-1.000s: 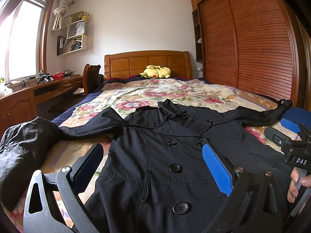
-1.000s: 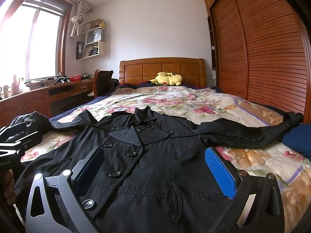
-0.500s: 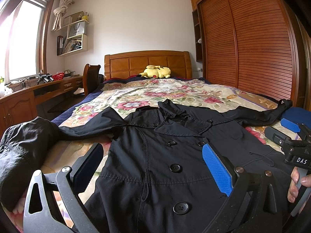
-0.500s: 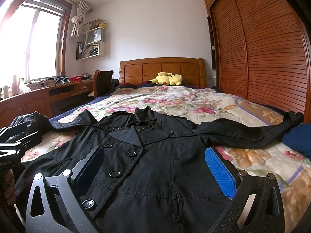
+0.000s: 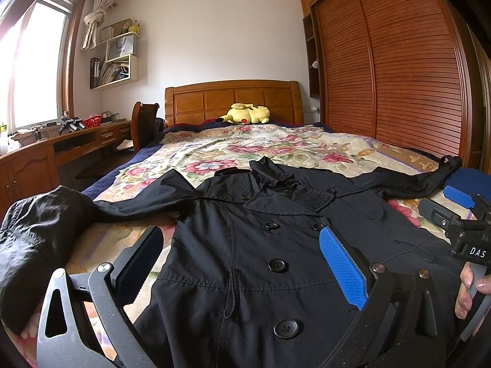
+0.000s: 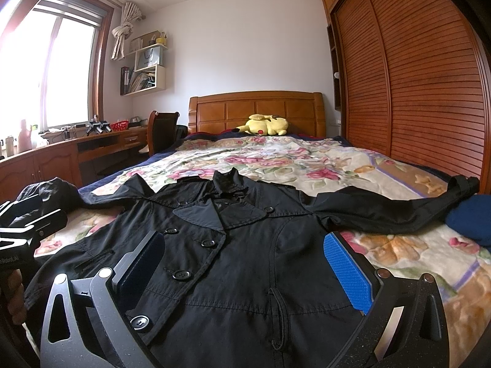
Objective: Fold large clothes
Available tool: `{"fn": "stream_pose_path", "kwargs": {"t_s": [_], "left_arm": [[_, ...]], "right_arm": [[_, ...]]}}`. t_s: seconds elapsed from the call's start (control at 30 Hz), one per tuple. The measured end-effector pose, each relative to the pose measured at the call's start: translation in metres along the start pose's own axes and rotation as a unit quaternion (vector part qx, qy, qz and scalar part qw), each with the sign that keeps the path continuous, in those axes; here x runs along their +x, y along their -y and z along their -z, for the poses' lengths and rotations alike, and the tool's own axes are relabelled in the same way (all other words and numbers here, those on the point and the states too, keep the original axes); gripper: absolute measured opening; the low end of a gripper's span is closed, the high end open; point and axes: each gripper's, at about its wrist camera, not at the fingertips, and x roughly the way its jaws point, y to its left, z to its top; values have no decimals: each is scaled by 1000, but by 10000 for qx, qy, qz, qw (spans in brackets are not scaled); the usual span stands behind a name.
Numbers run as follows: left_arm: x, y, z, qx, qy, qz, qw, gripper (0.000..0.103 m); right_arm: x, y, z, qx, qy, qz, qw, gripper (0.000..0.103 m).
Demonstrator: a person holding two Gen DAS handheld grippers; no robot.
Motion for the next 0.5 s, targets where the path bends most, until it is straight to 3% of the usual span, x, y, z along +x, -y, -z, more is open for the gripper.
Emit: {"fn": "stream_pose_path", "kwargs": {"t_s": [0.5], "left_arm": [[-1, 1, 0, 0, -12, 13, 10000, 102]], "right_arm": [[0, 0, 0, 10, 13, 4, 10000, 103]]}}
